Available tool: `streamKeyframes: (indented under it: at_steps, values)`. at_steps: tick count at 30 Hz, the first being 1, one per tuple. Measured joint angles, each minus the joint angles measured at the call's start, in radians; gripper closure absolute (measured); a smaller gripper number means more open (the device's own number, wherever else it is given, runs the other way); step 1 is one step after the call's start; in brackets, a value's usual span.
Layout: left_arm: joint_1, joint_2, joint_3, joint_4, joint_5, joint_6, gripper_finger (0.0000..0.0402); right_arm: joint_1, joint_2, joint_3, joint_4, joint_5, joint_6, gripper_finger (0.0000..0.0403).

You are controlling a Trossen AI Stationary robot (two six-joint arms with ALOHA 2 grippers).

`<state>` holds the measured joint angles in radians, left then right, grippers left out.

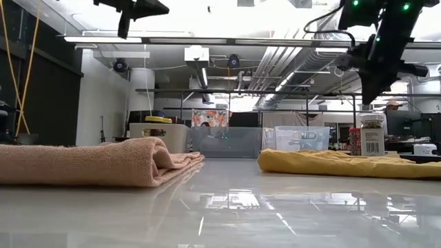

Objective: Sort spices by type
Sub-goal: Put the top white seasoning bottle into the transparent bin

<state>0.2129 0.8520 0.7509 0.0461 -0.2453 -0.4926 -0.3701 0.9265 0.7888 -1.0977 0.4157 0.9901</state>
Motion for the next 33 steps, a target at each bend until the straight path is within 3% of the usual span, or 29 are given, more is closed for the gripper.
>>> streamKeyframes:
  at_steps: [5, 21, 33]
  values:
    - [-0.036, 0.002, 0.000, 0.037, -0.038, -0.004, 0.0401, -0.029, 0.027, -0.032, 0.025, 0.000, -0.003, 0.0403]
    - [-0.045, 0.000, 0.000, 0.034, -0.027, -0.028, 0.0401, -0.035, 0.043, -0.036, -0.020, 0.048, -0.029, 0.0403]
    - [-0.044, 0.000, 0.000, 0.033, -0.027, -0.029, 0.0401, -0.035, 0.043, -0.036, 0.012, -0.004, -0.100, 0.0403]
